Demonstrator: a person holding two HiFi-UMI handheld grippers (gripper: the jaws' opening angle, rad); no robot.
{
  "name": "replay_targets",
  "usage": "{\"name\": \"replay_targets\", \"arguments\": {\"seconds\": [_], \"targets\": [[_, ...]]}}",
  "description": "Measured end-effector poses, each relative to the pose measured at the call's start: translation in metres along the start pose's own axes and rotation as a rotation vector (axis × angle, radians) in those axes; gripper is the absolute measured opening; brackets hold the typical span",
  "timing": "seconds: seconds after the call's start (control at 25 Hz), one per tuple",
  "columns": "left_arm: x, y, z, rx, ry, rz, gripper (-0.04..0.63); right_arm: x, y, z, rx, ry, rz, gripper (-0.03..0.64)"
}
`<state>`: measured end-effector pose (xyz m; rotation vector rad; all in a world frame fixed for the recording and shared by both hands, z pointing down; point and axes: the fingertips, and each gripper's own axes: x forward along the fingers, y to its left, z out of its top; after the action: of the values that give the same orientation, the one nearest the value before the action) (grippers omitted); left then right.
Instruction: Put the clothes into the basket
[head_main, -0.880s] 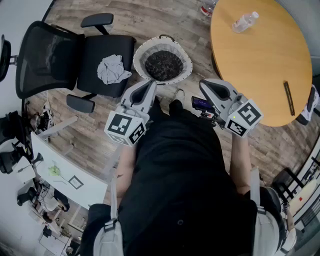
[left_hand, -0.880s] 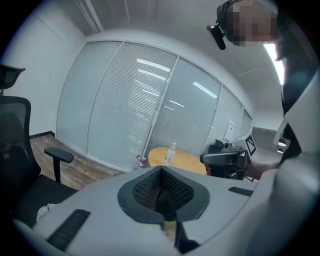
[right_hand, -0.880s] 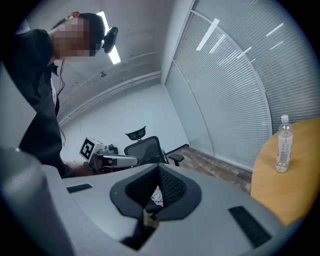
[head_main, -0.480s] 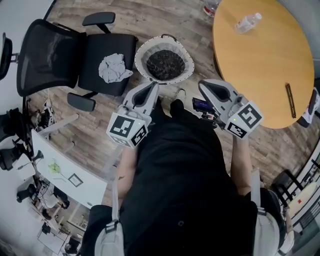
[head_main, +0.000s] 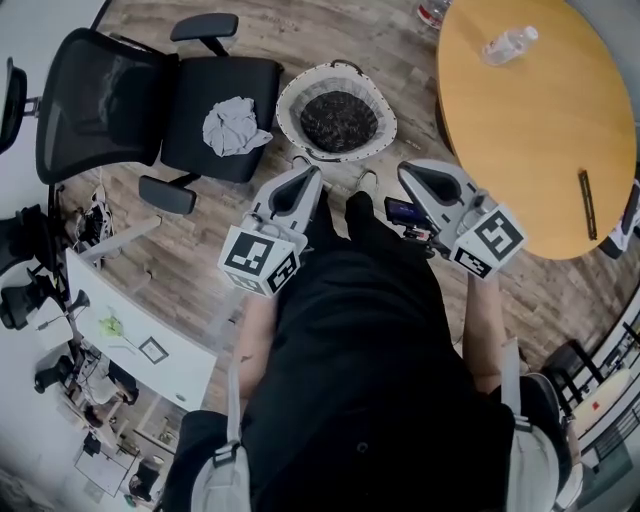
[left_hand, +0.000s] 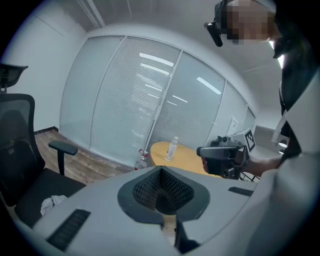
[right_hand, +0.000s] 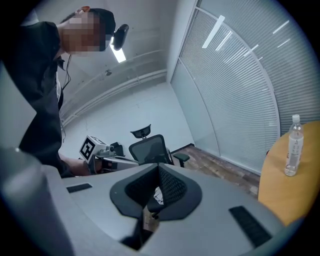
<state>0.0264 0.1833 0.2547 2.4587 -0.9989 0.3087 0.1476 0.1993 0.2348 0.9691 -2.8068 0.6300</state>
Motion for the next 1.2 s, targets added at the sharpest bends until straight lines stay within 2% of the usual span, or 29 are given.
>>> {"name": "replay_targets", "arguments": {"seconds": [0.44, 1.2], "targets": [[-0.011, 0.027, -0.003, -0.001, 0.027, 0.011, 0.009, 0.028, 0.008, 0.006, -0.003, 0.020, 0.013, 0.017], [-0.026, 0.131, 0.010, -0.027, 0.027, 0.041, 0.009, 0.126, 0.034, 0.030, -0.042, 0.084, 0.055, 0.017]]}}
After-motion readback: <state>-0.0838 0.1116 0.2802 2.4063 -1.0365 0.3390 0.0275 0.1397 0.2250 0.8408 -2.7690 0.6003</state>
